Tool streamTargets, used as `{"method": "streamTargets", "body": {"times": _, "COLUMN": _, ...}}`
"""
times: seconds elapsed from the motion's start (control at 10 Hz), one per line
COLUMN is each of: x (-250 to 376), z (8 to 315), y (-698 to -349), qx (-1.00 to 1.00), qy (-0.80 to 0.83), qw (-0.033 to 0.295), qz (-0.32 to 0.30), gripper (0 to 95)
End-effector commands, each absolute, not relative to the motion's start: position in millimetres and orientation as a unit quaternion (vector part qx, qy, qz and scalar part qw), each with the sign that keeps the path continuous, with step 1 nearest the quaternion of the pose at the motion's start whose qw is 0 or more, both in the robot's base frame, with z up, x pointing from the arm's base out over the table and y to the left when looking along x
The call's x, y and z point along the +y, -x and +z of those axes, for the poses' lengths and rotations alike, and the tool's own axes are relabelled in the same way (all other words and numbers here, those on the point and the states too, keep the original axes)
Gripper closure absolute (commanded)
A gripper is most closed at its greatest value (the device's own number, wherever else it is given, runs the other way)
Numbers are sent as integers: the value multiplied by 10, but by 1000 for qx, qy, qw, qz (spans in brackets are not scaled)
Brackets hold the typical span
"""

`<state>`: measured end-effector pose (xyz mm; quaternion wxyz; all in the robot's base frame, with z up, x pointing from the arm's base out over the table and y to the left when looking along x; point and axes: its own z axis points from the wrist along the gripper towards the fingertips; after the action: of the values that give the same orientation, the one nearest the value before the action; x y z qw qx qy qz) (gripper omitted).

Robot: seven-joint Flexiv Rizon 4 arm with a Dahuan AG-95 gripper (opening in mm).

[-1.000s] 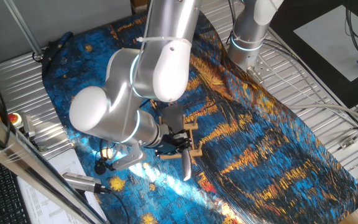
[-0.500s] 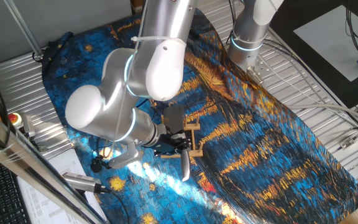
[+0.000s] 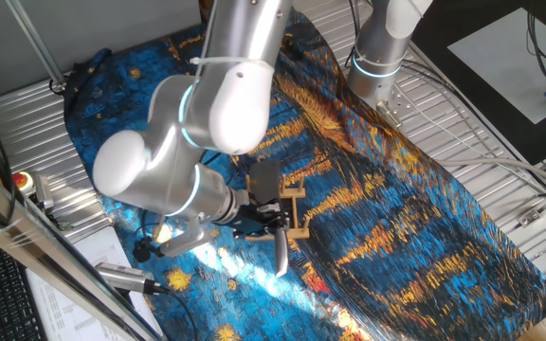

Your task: Put the knife on the knife rack

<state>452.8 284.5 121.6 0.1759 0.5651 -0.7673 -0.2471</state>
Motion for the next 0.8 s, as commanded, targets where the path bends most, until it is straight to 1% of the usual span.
{"method": "streamTargets", "body": {"times": 0.1, "x": 2846, "z": 1219, "y": -4547, "qx": -767, "qy": -565, "qw": 178, "qz": -248, "gripper": 950}}
{"method": "streamTargets", "body": {"times": 0.5, "x": 2846, "z": 1221, "y": -4555, "qx": -770, "qy": -556, "qw": 172, "qz": -263, "gripper": 950}}
{"method": "streamTargets", "body": {"times": 0.8, "x": 2849, "z": 1224, "y": -4571, "qx": -766, "qy": -557, "qw": 176, "qz": -269, "gripper": 950}}
